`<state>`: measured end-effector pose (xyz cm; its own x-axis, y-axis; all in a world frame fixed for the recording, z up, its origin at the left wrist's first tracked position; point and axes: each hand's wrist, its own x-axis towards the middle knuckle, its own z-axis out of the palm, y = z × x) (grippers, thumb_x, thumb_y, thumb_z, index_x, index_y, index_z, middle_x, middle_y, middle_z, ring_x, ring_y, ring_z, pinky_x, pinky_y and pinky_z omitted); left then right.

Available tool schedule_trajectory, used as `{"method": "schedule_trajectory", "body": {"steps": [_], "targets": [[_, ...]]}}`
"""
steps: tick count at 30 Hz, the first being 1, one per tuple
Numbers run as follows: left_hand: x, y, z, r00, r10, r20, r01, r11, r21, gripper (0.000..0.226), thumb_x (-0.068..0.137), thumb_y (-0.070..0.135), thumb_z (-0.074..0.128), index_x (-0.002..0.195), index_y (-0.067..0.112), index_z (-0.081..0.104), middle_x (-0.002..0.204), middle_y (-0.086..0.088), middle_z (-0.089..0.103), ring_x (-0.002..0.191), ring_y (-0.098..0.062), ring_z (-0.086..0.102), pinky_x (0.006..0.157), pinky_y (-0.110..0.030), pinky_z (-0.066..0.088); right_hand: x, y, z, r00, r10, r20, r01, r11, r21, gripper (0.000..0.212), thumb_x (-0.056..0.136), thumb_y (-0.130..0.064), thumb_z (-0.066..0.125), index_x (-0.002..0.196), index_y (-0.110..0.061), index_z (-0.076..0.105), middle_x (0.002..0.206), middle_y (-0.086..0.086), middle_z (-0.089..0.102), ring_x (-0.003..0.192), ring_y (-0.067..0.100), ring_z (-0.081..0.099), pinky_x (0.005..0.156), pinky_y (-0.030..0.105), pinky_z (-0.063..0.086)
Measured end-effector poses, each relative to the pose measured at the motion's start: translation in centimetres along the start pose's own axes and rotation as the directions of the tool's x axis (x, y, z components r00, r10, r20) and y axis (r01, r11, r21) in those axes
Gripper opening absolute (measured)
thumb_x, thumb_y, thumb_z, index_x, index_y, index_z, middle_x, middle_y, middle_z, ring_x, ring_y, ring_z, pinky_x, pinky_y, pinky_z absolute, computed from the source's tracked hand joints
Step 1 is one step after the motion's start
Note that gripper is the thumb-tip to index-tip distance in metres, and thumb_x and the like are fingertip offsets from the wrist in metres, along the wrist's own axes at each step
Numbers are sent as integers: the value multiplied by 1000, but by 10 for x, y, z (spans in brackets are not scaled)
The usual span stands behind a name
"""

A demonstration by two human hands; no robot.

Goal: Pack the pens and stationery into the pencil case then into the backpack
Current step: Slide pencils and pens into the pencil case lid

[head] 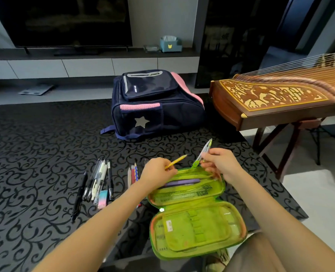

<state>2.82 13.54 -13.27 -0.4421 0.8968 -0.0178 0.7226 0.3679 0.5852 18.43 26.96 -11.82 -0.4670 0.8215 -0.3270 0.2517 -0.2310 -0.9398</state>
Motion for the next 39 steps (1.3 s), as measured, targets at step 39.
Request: {"method": "schedule_trajectory", "body": {"steps": [39], "targets": [[-29,-10,34,949,56,-310,14,975,221,19,69,13,79,83,9,67,74,-9,61,69,-29,58,53,-31,38,-8,24,4,901,-364,235,364,343,-866,25,88,-17,59,105,-32,70,106,-1,62,105,25,51,92,39,41]]}}
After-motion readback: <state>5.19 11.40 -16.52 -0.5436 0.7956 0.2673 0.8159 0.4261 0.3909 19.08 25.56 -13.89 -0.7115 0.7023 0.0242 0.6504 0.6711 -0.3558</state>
